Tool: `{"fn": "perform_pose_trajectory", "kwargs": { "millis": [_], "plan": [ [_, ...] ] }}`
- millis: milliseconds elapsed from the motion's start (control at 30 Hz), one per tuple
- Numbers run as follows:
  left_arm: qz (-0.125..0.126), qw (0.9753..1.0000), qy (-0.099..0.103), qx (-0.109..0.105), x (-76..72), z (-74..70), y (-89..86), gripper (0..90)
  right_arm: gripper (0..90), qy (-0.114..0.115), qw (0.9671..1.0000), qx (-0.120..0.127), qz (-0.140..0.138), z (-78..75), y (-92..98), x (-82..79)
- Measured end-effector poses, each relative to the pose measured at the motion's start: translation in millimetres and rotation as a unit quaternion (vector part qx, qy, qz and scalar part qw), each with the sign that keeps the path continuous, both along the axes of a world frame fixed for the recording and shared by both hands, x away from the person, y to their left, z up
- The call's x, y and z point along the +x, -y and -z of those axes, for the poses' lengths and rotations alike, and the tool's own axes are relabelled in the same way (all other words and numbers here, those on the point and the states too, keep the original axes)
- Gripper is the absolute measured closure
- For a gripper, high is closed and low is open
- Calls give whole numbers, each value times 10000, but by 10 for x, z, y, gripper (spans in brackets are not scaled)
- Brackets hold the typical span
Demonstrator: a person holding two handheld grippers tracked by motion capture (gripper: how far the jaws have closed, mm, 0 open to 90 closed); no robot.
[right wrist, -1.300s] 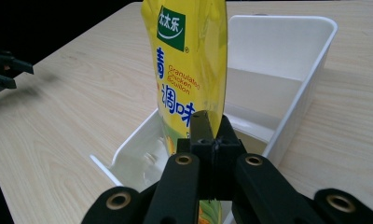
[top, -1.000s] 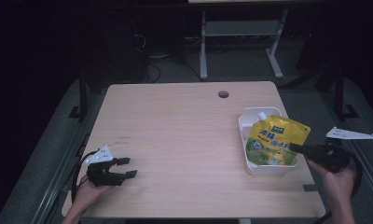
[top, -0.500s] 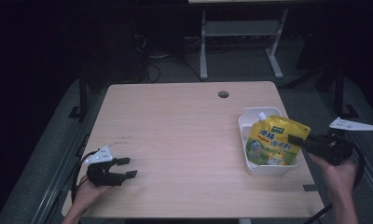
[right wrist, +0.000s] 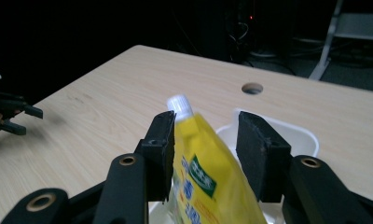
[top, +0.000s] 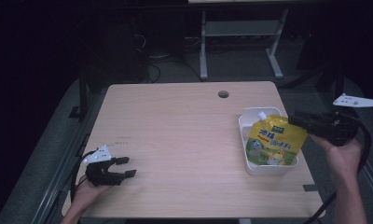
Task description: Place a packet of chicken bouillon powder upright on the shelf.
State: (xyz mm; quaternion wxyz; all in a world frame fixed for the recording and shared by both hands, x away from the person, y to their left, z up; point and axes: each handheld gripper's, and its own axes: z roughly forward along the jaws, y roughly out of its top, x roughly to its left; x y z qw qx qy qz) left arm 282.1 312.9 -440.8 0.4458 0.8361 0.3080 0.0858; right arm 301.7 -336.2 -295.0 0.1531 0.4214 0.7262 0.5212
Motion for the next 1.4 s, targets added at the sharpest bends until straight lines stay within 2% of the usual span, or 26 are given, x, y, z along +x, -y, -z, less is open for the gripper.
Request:
{"fn": "perform_pose_trajectory", "kwargs": {
  "millis": [100, 200, 267, 300, 367, 433, 467, 567, 733, 1400],
  "plan": [
    [2, 10000, -19, -53, -3, -4, 1, 346, 546, 66, 10000, 21, -64, -67, -51, 5],
    [19, 10000, 11, -52, -8, -18, 13, 343, 536, 127, 9993, -105, -333, -154, -227, -4],
    [16, 10000, 9, -49, -8, -16, 14, 343, 530, 127, 9991, -152, -367, -161, -266, -6],
    [4, 10000, -3, -41, -9, -12, 13, 342, 527, 116, 9984, -225, -511, -161, -373, -4],
    [-4, 10000, -2, -35, -11, -12, 9, 341, 521, 79, 9977, -266, -625, -143, -461, 5],
    [-1, 10000, 3, -24, -10, -14, 4, 341, 520, 68, 9974, -278, -664, -132, -494, 10],
    [-2, 10000, 5, -19, -9, -16, 0, 341, 515, -5, 9964, -329, -781, -91, -588, 29],
    [-10, 10000, -6, -33, -7, -8, -1, 341, 511, -91, 9952, -376, -904, -29, -700, 56],
    [-5, 10000, -13, -34, -6, -6, -2, 341, 499, -174, 9937, -333, -1057, 63, -848, 79],
    [-5, 10000, 18, -18, -15, -16, -27, 335, 453, -436, 9869, -371, -1507, 329, -1377, 122]
  ]
}}
